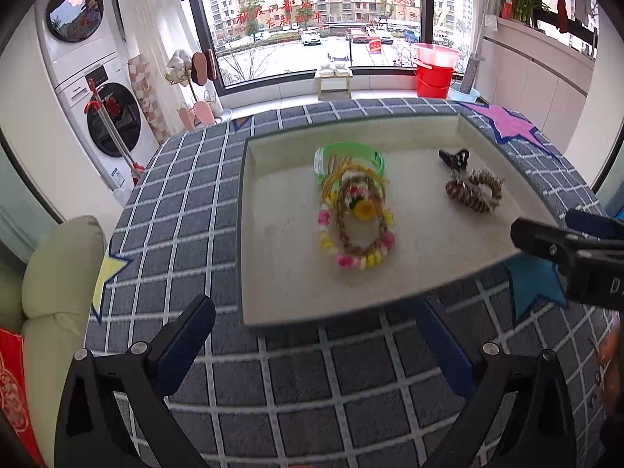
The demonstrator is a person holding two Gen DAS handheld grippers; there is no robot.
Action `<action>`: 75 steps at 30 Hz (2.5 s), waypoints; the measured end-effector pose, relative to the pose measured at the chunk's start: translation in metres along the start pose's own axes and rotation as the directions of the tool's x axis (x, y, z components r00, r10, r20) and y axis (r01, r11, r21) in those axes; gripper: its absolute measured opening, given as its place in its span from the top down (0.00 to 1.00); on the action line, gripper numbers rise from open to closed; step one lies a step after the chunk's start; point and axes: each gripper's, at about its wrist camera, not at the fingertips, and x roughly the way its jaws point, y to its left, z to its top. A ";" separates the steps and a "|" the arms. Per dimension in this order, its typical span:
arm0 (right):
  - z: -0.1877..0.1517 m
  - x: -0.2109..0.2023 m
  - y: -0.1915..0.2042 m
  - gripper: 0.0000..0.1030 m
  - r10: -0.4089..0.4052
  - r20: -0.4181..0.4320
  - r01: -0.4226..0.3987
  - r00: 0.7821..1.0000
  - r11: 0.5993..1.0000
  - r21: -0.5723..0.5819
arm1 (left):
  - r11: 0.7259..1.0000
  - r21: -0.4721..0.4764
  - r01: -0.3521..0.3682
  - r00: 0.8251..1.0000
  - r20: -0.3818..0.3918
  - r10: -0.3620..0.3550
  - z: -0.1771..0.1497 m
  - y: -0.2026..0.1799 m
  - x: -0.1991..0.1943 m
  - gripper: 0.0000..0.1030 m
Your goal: Organize jewelry
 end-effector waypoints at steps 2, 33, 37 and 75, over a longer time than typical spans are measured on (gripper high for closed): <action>-0.006 -0.004 0.001 0.00 -0.010 0.012 0.010 1.000 1.000 -0.007 | 1.000 -0.010 -0.002 1.000 0.005 0.002 -0.007 0.001 -0.004 0.00; -0.083 -0.080 0.028 0.00 -0.051 0.255 0.069 0.965 0.996 -0.062 | 0.983 -0.181 -0.018 0.981 0.187 0.053 -0.069 0.010 -0.065 0.00; -0.088 -0.082 0.025 0.00 -0.051 0.256 0.067 0.965 0.996 -0.052 | 0.981 -0.192 -0.019 0.981 0.185 0.055 -0.071 0.011 -0.069 0.00; -0.087 -0.090 0.035 0.00 -0.040 0.274 0.058 0.961 0.997 -0.059 | 0.982 -0.188 -0.033 0.982 0.175 0.067 -0.076 0.013 -0.074 0.00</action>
